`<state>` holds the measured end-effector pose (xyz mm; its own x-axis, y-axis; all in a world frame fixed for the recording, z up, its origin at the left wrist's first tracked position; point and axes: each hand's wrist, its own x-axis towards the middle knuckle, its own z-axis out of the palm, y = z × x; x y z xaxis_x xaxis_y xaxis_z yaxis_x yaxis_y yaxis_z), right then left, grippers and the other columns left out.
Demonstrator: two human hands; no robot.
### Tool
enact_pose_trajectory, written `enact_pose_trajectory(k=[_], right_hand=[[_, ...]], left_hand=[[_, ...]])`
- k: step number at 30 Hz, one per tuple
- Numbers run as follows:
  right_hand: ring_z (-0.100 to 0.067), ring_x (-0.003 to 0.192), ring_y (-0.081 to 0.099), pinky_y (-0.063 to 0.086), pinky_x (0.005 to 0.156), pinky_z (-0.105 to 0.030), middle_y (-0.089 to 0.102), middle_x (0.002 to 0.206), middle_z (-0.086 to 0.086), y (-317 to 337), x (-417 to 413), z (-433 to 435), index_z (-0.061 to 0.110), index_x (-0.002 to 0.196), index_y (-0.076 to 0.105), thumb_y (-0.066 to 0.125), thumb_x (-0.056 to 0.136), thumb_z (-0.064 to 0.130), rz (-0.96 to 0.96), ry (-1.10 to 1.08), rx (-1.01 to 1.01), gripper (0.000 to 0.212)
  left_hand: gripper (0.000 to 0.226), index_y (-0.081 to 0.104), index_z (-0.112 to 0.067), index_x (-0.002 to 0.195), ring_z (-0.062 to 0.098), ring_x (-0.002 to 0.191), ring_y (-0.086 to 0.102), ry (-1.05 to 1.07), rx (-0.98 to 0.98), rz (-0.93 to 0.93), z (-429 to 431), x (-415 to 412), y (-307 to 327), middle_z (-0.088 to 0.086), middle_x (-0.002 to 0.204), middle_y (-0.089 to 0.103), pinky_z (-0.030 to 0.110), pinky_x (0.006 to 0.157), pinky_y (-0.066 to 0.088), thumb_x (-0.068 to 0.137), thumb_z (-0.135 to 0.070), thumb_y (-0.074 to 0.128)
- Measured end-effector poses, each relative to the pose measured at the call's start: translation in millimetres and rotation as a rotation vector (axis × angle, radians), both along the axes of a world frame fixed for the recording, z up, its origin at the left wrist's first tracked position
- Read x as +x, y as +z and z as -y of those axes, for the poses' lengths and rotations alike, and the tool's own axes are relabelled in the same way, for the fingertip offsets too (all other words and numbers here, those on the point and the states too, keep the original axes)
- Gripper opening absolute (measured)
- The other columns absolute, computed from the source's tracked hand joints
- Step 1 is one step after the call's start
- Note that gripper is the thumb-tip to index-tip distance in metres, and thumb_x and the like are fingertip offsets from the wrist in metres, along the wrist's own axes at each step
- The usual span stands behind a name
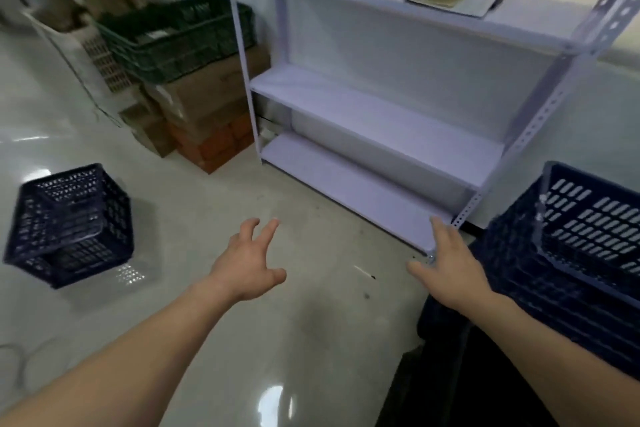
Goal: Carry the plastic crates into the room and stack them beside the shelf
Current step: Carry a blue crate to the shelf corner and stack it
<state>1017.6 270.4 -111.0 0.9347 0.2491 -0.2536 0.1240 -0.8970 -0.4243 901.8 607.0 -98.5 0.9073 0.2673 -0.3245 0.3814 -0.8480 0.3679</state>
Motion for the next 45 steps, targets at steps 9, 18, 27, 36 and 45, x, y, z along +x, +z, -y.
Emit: enact_pose_trajectory(k=[9, 18, 27, 36, 45], right_hand=[[-0.028, 0.161, 0.008, 0.025, 0.123, -0.052, -0.002, 0.175, -0.01, 61.8, 46.5, -146.2, 0.033, 0.165, -0.01, 0.062, 0.095, 0.057, 0.103, 0.212, -0.011, 0.104], [-0.026, 0.161, 0.01, 0.036, 0.118, -0.052, 0.001, 0.176, -0.006, 71.8, 131.3, -305.8, 0.03, 0.166, -0.008, 0.062, 0.092, 0.061, 0.166, 0.445, 0.029, 0.107], [-0.028, 0.159, 0.017, 0.038, 0.117, -0.054, 0.007, 0.175, -0.004, 90.7, 210.0, -461.2, 0.034, 0.165, -0.006, 0.063, 0.087, 0.064, 0.216, 0.704, 0.082, 0.108], [-0.032, 0.158, 0.02, 0.04, 0.116, -0.054, 0.004, 0.175, -0.007, 115.2, 229.5, -584.1, 0.035, 0.165, -0.008, 0.063, 0.09, 0.065, 0.215, 0.884, 0.072, 0.108], [-0.031, 0.156, 0.026, 0.043, 0.112, -0.052, 0.004, 0.175, -0.007, 123.0, 229.3, -699.2, 0.034, 0.166, -0.006, 0.064, 0.089, 0.065, 0.244, 0.959, 0.065, 0.108]], left_hand=[[0.103, 0.008, -0.038, 0.159, 0.03, 0.148, 0.02, 0.189, -0.018, 0.104, -106.5, -4.6, 45.2, 0.0, 0.165, 0.004, 0.042, 0.115, 0.036, 0.077, -0.05, 0.069], [0.104, 0.001, -0.035, 0.16, 0.026, 0.15, 0.019, 0.46, 0.072, 0.121, -214.8, -9.4, 74.6, -0.005, 0.165, -0.003, 0.042, 0.111, 0.04, 0.08, -0.051, 0.067], [0.108, 0.001, -0.033, 0.16, 0.026, 0.149, 0.019, 0.754, 0.09, 0.135, -302.2, -0.4, 91.0, -0.004, 0.164, -0.003, 0.043, 0.114, 0.037, 0.076, -0.05, 0.066], [0.11, 0.002, -0.032, 0.16, 0.028, 0.147, 0.023, 0.941, 0.093, 0.145, -357.6, -8.2, 95.0, -0.002, 0.164, 0.002, 0.041, 0.115, 0.036, 0.073, -0.054, 0.065], [0.109, 0.005, -0.033, 0.159, 0.03, 0.144, 0.026, 1.02, 0.069, 0.145, -451.4, -14.9, 80.2, 0.0, 0.163, 0.002, 0.039, 0.112, 0.037, 0.071, -0.057, 0.063]])
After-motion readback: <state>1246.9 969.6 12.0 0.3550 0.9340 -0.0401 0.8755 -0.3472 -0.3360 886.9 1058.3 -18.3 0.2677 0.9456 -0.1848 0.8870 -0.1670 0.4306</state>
